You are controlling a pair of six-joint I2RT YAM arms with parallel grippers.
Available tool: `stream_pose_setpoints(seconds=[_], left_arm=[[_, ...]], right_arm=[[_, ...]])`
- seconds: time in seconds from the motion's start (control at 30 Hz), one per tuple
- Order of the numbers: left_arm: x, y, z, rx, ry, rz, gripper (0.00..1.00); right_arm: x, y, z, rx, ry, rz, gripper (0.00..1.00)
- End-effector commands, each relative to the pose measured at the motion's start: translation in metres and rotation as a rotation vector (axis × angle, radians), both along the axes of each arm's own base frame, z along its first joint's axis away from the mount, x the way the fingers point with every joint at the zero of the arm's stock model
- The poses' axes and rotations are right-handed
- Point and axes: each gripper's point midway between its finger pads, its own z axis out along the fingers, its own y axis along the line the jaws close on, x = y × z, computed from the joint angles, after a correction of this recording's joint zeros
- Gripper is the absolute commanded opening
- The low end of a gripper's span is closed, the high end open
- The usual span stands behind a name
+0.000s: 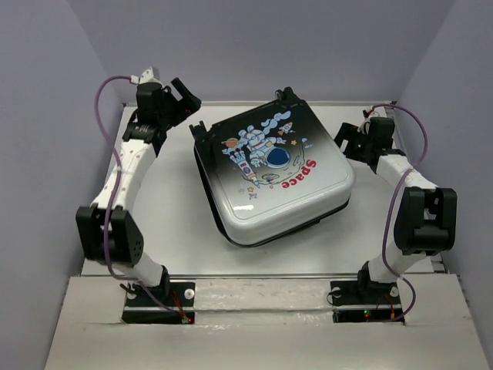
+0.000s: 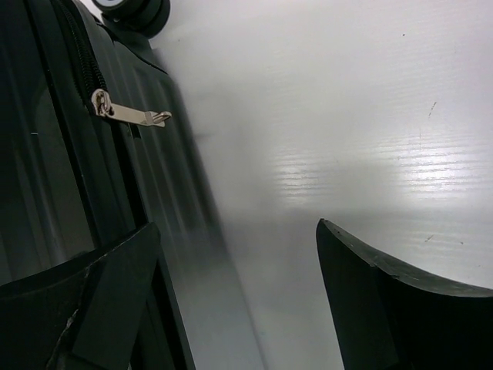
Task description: Pack the luggage
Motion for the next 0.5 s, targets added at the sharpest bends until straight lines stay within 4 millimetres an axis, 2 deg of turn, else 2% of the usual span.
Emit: stream_pose_setpoints(seconds=[0.0,0.03,0.07,0.13,0.17,0.27,0.33,0.37,0.47], left_arm=[[0.028,-0.003,-0.025,-0.019,0.087,-0.108,0.99],[0.036,-0.002,-0.027,-0.019,0.095,-0.113,0.99],[0.047,-0.001,-0.049,-0.02,0.145,-0.116,0.99],[0.057,0.0,-0.063,-0.02,0.169,-0.119,0.99],[0.065,-0.002,-0.083,-0.024,0.207,-0.129,0.99],[0.077,-0.014,-0.107,-0.065,0.24,-0.183,0.99],[0.081,-0.021,-0.116,-0.096,0.254,-0.208,0.99],[0.085,-0.023,-0.126,-0.109,0.269,-0.218,0.99],[0.081,-0.036,-0.142,-0.174,0.297,-0.263,0.99]], right_arm=[[-0.017,0.024,0.018,0.041,-0.023,0.107,0.89],[-0.018,0.024,0.018,0.039,-0.026,0.11,0.89],[-0.019,0.024,0.016,0.038,-0.022,0.105,0.89],[-0.02,0.024,0.017,0.039,-0.03,0.108,0.89],[-0.02,0.026,0.019,0.044,-0.036,0.115,0.89],[-0.022,0.027,0.019,0.048,-0.04,0.12,0.89],[-0.022,0.027,0.019,0.047,-0.044,0.122,0.89],[-0.022,0.027,0.018,0.05,-0.042,0.122,0.89],[-0.019,0.029,0.015,0.057,-0.039,0.132,0.89]])
